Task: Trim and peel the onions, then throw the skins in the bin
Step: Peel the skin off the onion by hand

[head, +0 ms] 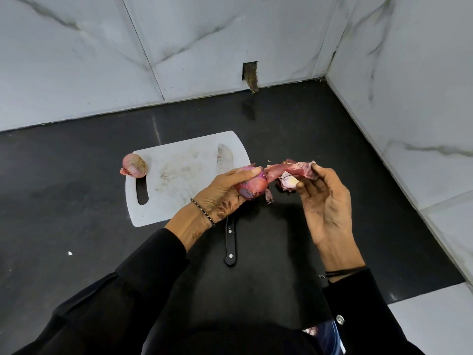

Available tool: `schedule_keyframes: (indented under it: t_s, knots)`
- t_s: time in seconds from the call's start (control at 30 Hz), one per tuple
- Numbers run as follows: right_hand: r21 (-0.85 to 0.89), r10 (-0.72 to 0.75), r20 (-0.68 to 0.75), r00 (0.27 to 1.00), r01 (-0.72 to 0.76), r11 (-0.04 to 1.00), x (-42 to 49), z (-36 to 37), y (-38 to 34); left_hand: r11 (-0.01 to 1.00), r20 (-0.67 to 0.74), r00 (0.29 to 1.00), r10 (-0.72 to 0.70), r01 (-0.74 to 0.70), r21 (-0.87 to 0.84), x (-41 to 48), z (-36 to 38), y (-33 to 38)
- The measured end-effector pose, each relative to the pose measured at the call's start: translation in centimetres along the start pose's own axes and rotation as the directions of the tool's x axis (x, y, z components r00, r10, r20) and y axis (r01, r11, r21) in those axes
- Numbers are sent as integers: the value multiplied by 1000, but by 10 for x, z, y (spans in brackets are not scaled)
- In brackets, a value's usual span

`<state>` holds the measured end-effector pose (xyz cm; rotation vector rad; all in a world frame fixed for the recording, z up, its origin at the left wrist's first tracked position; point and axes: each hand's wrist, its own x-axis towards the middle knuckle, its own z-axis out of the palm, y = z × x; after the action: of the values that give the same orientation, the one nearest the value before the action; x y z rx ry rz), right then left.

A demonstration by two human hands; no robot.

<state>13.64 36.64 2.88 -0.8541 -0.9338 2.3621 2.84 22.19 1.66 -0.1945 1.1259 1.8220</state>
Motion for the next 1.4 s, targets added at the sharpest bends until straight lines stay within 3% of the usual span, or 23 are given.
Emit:
schedule_keyframes:
  t_s: [0.23,0.53,0.63,0.7,0.77,0.83,0.9,1.0,1.13,1.3,1.4]
  knots:
    - [2,-148,-78,986,149,989,-1,1,0,978,2,999,-35,35,-207,0,0,-1]
    - [-188,-384,-95,919,362,913,1,-7,5,939,69,987,-147,161,-305,2,-9,1]
    - [-205,-431,-125,894,402,892,1,-9,1,926,109,981,-163,190,-327,4,-14,1]
    - [-313,-440,-121,890,386,868,3,-10,-1,935,125,978,-166,197,-296,4,-17,1]
    - [-513,-399,-75,914,307,802,6,-13,-1,940,131,978,-165,196,-278,3,-17,1]
    - [-727,-338,-21,941,217,651,9,-18,3,939,128,981,-144,177,-297,3,-13,2]
    - [-836,-323,44,946,212,506,7,-20,6,946,104,991,-87,115,-303,3,-7,2]
    - [-846,-355,238,904,372,382,-3,-13,7,965,111,994,10,20,-263,2,0,3]
    - [-745,-370,494,787,602,286,-12,-1,4,990,132,990,58,-40,-135,-2,6,5]
    - [-678,-320,633,705,704,212,-8,9,2,994,174,982,80,-66,-87,-11,15,11]
    - [-651,-317,655,686,725,225,-8,10,1,993,188,977,103,-89,-83,-13,18,13]
